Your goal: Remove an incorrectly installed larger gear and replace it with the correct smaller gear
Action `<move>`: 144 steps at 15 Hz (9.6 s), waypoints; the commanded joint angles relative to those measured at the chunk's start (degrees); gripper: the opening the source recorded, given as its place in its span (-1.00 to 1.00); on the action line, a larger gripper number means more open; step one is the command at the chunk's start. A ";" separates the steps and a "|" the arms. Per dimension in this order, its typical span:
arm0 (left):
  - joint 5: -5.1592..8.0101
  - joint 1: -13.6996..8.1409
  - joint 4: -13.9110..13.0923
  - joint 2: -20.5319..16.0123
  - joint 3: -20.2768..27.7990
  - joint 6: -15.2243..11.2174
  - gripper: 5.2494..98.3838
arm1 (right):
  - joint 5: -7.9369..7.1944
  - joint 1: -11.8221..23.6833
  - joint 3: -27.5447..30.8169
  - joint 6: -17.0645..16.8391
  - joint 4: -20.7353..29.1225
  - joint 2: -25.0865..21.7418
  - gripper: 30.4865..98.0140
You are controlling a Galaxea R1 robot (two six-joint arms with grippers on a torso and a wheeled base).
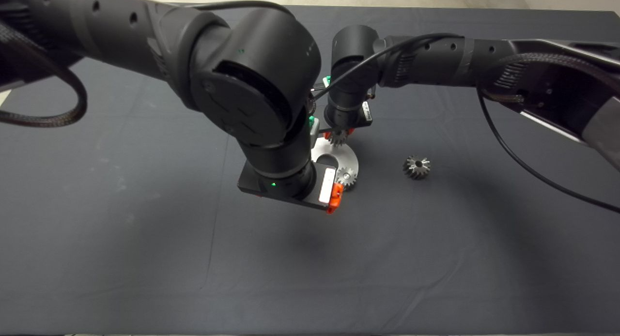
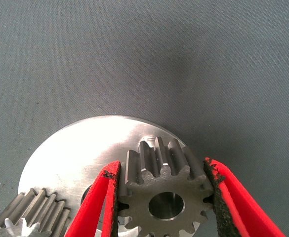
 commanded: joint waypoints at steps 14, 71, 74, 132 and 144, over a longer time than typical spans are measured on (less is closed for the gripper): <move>3.46 -0.76 0.21 0.80 -1.08 0.41 0.98 | -4.65 1.84 4.07 3.32 3.60 -0.24 -0.81; 3.51 -0.76 0.16 2.47 -1.96 0.41 0.98 | -4.57 1.97 -0.14 0.91 -2.78 -0.15 -0.82; 3.51 -0.76 0.21 2.21 -1.87 0.42 0.98 | -4.57 1.88 -1.39 0.91 -2.82 0.29 -0.82; 3.51 -0.67 -0.14 6.34 -4.42 0.41 0.98 | -3.78 -0.14 5.10 5.96 -0.09 -1.57 -0.84; 3.60 -0.76 -0.14 7.48 -4.95 0.15 0.98 | -3.95 2.39 5.69 5.93 0.17 -2.98 -0.84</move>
